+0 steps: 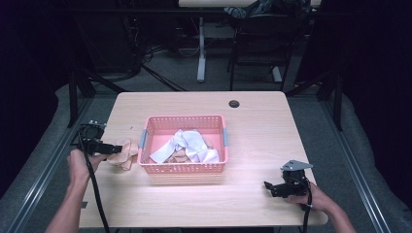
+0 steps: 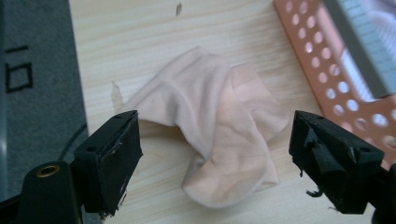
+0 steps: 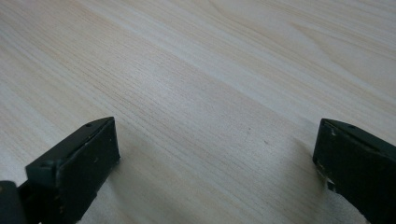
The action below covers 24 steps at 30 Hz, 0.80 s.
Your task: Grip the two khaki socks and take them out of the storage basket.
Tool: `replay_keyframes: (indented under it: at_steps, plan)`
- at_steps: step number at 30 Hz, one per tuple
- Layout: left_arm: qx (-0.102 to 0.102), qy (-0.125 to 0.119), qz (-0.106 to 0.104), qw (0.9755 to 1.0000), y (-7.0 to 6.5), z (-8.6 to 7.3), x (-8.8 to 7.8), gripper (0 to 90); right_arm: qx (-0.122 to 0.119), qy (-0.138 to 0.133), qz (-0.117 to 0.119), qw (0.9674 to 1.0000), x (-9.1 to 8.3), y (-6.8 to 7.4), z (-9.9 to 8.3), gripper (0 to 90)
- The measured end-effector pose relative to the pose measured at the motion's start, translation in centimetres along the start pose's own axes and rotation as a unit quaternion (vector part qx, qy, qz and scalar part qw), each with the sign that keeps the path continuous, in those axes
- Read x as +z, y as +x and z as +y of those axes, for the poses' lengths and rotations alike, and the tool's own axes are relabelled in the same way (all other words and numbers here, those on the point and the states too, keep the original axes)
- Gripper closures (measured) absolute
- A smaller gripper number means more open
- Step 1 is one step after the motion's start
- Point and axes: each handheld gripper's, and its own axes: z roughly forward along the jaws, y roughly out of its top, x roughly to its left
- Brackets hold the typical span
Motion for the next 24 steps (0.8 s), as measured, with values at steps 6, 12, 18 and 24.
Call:
replay_keyframes:
  at_steps: [6, 12, 18, 24]
  plan:
    - [0.013, -0.026, 0.006, 0.9996, -0.5, -0.7, -2.6, 12.4, 0.000, 0.000, -0.001, 1.0000, 0.0, 0.0, 0.0, 0.0]
    - [0.014, -0.036, 0.011, 0.9992, -1.4, -3.4, -3.9, 4.9, -0.001, 0.001, 0.000, 1.0000, 0.0, 0.0, 0.0, 0.0]
    - [0.001, -0.037, 0.019, 0.9991, -2.0, -7.7, -3.4, 1.2, -0.003, 0.003, 0.000, 1.0000, -0.1, 0.0, 0.0, 0.0]
    - [-0.018, -0.017, 0.022, 0.9995, -2.2, -11.6, -1.7, 0.0, -0.002, 0.002, 0.000, 1.0000, -0.1, 0.0, 0.0, 0.0]
